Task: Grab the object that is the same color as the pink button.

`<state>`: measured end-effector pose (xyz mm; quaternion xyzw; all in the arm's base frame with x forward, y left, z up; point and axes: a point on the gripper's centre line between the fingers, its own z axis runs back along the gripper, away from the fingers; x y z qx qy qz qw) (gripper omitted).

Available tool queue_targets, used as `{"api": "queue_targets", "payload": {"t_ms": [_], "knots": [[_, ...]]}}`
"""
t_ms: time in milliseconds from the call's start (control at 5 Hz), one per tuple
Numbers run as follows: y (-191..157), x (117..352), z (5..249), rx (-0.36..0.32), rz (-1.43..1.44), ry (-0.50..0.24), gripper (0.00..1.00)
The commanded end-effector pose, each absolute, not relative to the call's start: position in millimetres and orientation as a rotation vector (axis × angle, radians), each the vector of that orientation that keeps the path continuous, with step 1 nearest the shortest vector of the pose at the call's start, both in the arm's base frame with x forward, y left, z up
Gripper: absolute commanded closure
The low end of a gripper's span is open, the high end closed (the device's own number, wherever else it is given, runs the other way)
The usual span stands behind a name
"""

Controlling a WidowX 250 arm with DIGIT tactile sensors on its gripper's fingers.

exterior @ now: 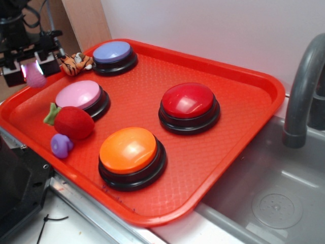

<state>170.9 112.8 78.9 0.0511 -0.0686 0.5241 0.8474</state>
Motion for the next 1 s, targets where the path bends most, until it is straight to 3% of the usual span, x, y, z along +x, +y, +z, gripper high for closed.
{"api": "queue_targets", "payload": {"t_ms": [0,200,400,800], "knots": [[52,188,142,0.027,0.615,-0.185,1.00],[26,187,156,-0.057,0.373,-0.119,1.00],[5,183,167,-0.032,0.218,-0.131,1.00],[-1,183,155,-0.013,0.235,-0.081,1.00]]}}
